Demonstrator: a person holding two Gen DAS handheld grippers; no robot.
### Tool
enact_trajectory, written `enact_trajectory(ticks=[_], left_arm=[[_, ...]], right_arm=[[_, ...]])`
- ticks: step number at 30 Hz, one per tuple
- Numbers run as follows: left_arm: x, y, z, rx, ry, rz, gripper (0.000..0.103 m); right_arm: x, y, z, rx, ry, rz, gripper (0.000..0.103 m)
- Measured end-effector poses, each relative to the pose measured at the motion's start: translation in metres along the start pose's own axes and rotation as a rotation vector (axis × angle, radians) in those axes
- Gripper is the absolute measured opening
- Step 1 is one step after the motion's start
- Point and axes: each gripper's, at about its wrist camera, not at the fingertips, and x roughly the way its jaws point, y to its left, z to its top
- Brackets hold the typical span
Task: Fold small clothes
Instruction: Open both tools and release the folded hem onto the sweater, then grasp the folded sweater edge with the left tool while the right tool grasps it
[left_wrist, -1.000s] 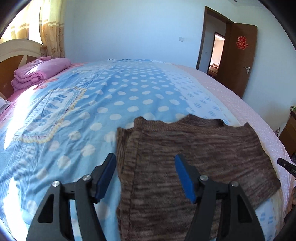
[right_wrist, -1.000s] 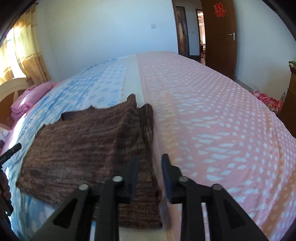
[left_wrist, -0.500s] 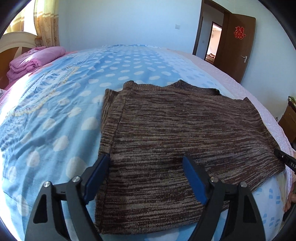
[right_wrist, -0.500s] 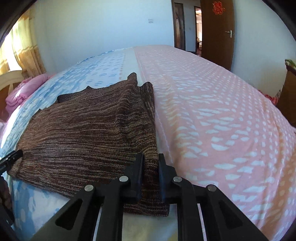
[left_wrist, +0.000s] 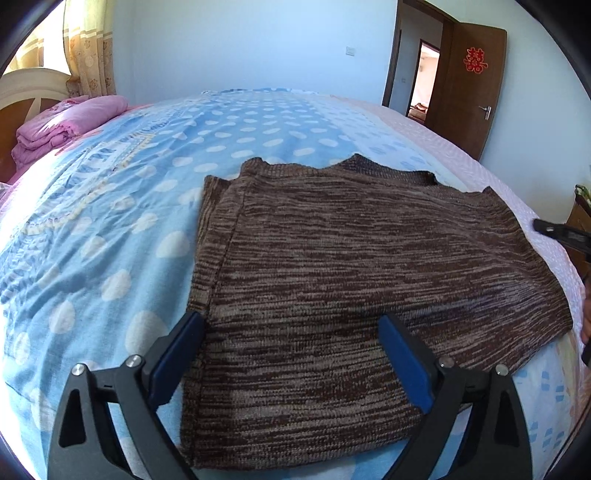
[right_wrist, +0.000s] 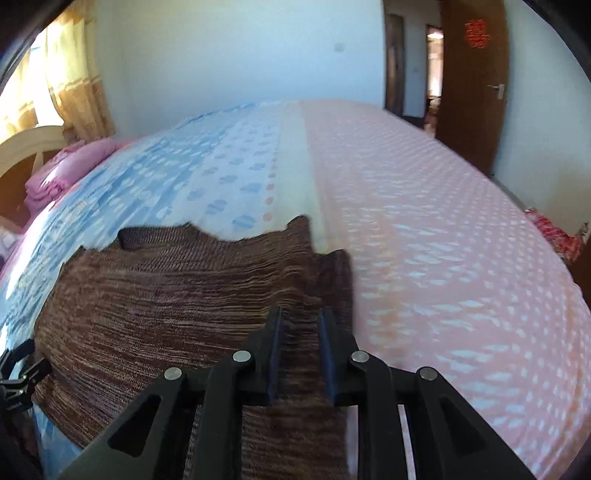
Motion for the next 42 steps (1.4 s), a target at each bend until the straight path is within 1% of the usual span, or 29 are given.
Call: enact_trajectory(ticks=[1, 2, 3, 4, 5, 6, 7, 8, 9, 10, 11, 13, 16, 17, 18, 19, 20, 21, 22, 24, 27, 29, 32, 34, 36, 38, 42], left_arm=[[0.0, 0.0, 0.0, -0.002, -0.001, -0.002, 0.098], [0.0, 0.0, 0.0, -0.002, -0.001, -0.003, 0.098], [0.0, 0.0, 0.0, -0.002, -0.002, -0.003, 0.098], [0.0, 0.0, 0.0, -0.003, -0.003, -0.005, 0.098], [0.0, 0.001, 0.0, -0.005, -0.004, -0.007, 0.098], [-0.001, 0.001, -0.001, -0.009, -0.005, -0.011, 0.098], [-0.001, 0.002, -0.001, -0.014, -0.006, -0.016, 0.098], [-0.001, 0.004, -0.001, -0.021, -0.008, -0.023, 0.098], [-0.002, 0.004, -0.001, -0.025, -0.009, -0.027, 0.098], [-0.002, 0.005, -0.001, -0.03, -0.011, -0.032, 0.098], [-0.002, 0.006, 0.0, -0.034, -0.013, -0.037, 0.098], [-0.003, 0.007, 0.0, -0.043, -0.017, -0.044, 0.098], [-0.003, 0.009, 0.0, -0.057, -0.023, -0.056, 0.098], [-0.004, 0.01, 0.0, -0.062, -0.025, -0.061, 0.098], [-0.004, 0.011, 0.0, -0.067, -0.026, -0.066, 0.098], [-0.005, 0.012, 0.0, -0.074, -0.028, -0.071, 0.098], [-0.005, 0.013, 0.0, -0.08, -0.031, -0.077, 0.098], [-0.005, 0.013, 0.0, -0.083, -0.032, -0.08, 0.098], [-0.005, 0.014, 0.0, -0.086, -0.033, -0.081, 0.098], [-0.005, 0.014, 0.0, -0.082, -0.03, -0.075, 0.098], [-0.004, 0.01, 0.0, -0.062, -0.025, -0.048, 0.098], [-0.003, 0.007, 0.0, -0.048, -0.018, -0.026, 0.098], [-0.002, 0.003, 0.0, -0.026, -0.009, 0.013, 0.098], [-0.001, 0.0, 0.0, -0.012, -0.003, 0.037, 0.098], [-0.001, -0.001, 0.0, -0.005, 0.0, 0.049, 0.098], [0.0, -0.001, -0.001, -0.002, 0.001, 0.055, 0.098], [0.001, -0.003, 0.0, 0.005, 0.004, 0.071, 0.1]], right_arm=[[0.016, 0.006, 0.002, -0.052, 0.044, -0.031, 0.007], [0.031, 0.006, 0.002, -0.077, 0.074, -0.095, 0.007], [0.035, -0.003, 0.002, -0.042, 0.058, -0.1, 0.007], [0.037, -0.014, 0.004, 0.018, 0.039, -0.09, 0.006], [0.037, -0.029, 0.005, 0.095, 0.029, -0.12, 0.006], [0.038, -0.044, 0.006, 0.163, 0.032, -0.182, 0.006], [0.037, -0.058, 0.004, 0.235, 0.033, -0.182, 0.003], [0.032, -0.066, 0.002, 0.283, 0.025, -0.161, 0.003], [0.023, -0.068, 0.0, 0.294, 0.001, -0.156, 0.003], [0.015, -0.063, -0.001, 0.269, -0.024, -0.159, 0.003], [0.005, -0.053, -0.002, 0.216, -0.054, -0.16, 0.003], [-0.008, -0.03, -0.003, 0.116, -0.087, -0.145, 0.003], [-0.007, 0.004, -0.003, 0.002, -0.079, -0.122, 0.003], [0.003, 0.012, -0.004, -0.025, -0.049, -0.136, 0.003], [0.018, 0.014, -0.006, -0.033, 0.011, -0.191, 0.003], [0.026, 0.008, -0.007, -0.005, 0.038, -0.229, 0.003], [0.023, 0.0, -0.005, 0.048, 0.02, -0.249, 0.004], [0.018, -0.006, -0.004, 0.09, 0.018, -0.325, 0.004], [0.011, -0.01, -0.003, 0.127, 0.005, -0.375, 0.004], [-0.016, -0.008, -0.007, 0.17, -0.06, -0.285, 0.004], [-0.045, 0.028, -0.023, 0.102, -0.096, -0.179, 0.004], [-0.056, 0.059, -0.038, 0.066, -0.094, -0.097, 0.007], [-0.057, 0.099, -0.063, 0.019, -0.054, 0.004, 0.007], [-0.05, 0.119, -0.074, -0.011, -0.028, 0.028, 0.007], [-0.043, 0.133, -0.086, -0.032, -0.01, 0.027, 0.007], [-0.039, 0.14, -0.092, -0.056, -0.039, -0.006, 0.007], [-0.037, 0.141, -0.098, -0.067, -0.059, -0.02, 0.007]])
